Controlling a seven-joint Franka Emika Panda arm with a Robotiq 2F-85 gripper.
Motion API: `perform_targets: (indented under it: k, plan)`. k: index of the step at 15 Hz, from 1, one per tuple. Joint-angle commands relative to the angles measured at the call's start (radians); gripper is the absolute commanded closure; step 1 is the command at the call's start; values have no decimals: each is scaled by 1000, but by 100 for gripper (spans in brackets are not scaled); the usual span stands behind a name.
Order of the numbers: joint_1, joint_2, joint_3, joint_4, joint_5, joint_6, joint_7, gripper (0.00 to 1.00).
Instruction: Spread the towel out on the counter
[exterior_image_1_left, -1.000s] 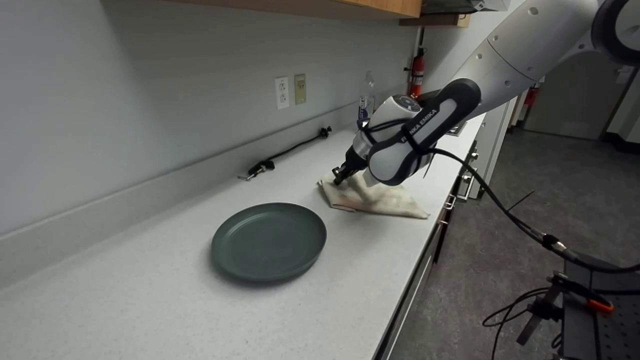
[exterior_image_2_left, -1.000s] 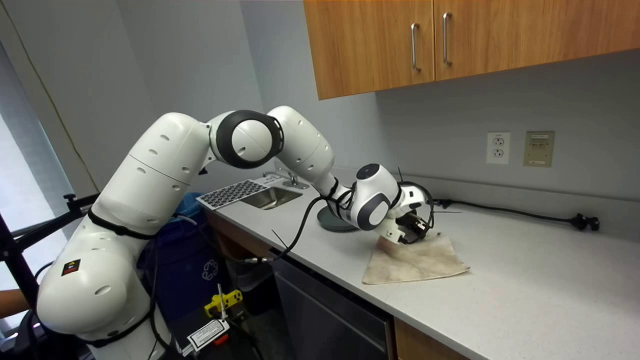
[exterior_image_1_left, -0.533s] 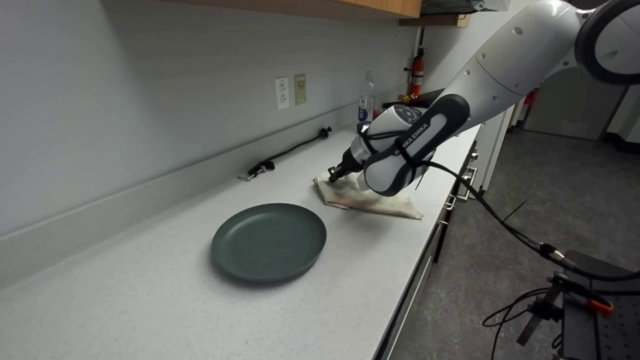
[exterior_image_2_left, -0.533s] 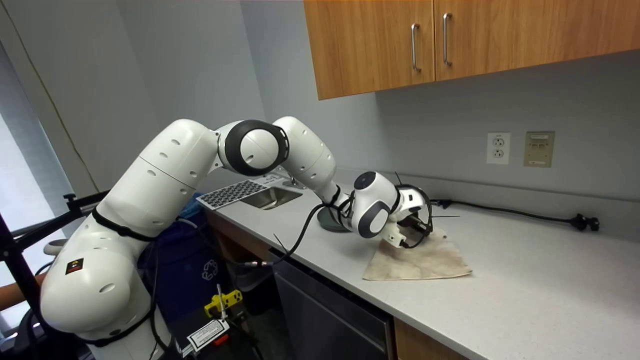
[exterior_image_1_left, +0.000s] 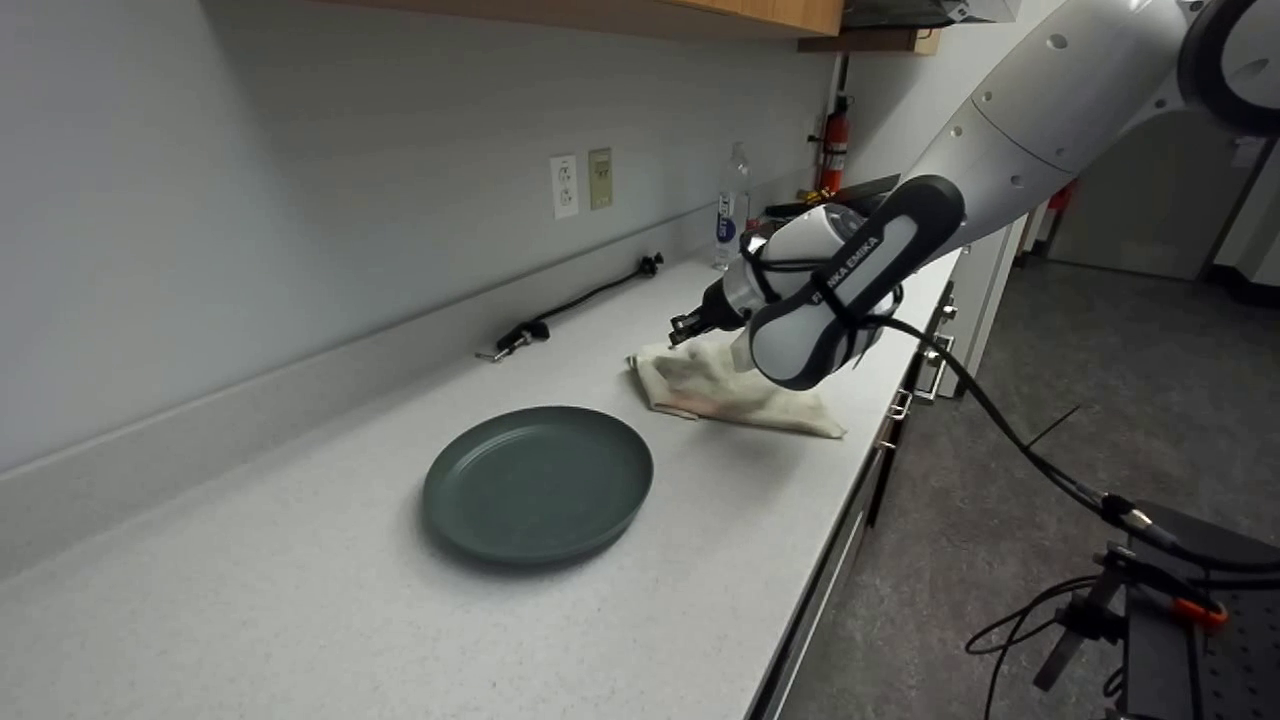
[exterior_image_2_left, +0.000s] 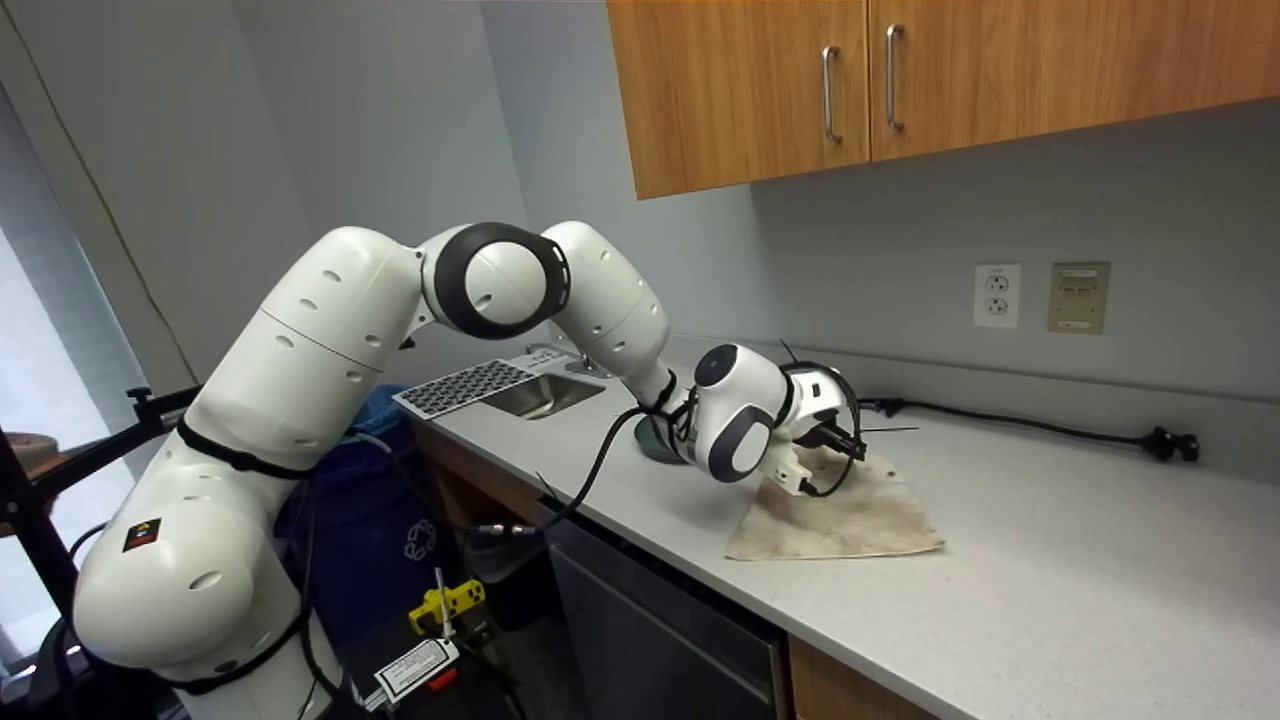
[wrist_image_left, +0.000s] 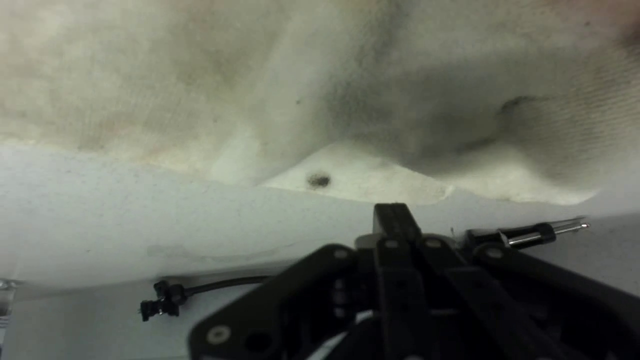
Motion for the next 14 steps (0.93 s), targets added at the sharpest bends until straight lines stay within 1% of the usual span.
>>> perform_targets:
  k: [1,3,4,8,11,14]
  plan:
    - [-38,-166,10,-214,-17,30,-33,100]
    - [-60,-258,9,-318,-32,16,-48,100]
    - [-87,-310,25,-368,-50,-4,-51,100]
    - [-210,-494,102,-543,-180,-52,-30,100]
    - [-324,-615,201,-644,-275,-111,-14,100]
    - [-476,-704,374,-719,-344,-178,12,100]
